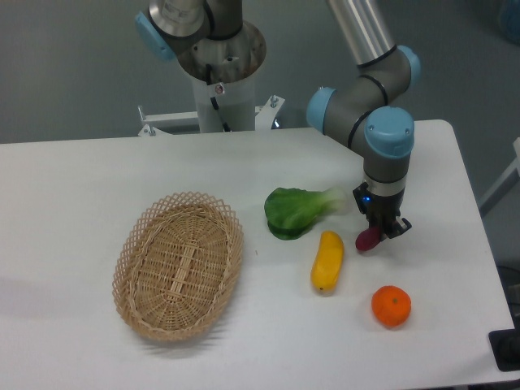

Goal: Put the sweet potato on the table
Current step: 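Open the gripper to release the sweet potato and lift away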

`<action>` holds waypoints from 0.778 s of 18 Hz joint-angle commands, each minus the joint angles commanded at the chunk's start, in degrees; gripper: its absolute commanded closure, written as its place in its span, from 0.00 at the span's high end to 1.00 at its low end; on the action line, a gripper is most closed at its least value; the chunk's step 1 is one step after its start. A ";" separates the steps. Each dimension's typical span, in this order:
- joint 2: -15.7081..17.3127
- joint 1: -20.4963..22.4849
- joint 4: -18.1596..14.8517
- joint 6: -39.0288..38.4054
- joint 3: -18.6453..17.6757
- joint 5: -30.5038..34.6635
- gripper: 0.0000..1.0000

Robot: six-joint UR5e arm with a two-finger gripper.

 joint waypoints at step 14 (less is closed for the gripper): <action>6.50 -3.08 -0.70 -11.69 7.82 -3.51 1.00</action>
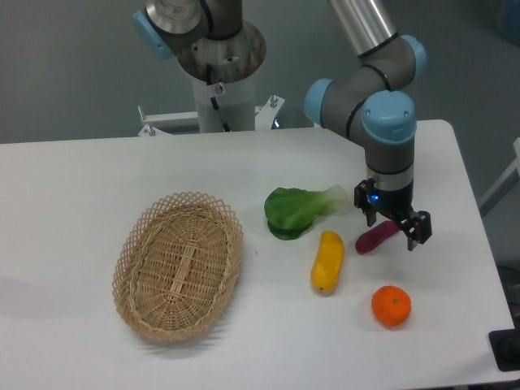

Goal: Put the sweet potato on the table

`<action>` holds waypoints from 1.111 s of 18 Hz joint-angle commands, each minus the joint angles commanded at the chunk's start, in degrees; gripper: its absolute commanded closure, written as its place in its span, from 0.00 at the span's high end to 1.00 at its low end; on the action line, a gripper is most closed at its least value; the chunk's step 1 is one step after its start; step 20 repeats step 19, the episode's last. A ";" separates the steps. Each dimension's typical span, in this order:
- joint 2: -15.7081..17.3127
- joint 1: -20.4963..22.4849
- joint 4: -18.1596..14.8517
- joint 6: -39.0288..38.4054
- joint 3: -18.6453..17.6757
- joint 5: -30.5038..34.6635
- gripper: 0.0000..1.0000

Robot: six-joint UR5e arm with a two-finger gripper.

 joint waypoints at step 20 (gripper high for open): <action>6.78 11.25 -24.08 29.97 7.48 0.17 1.00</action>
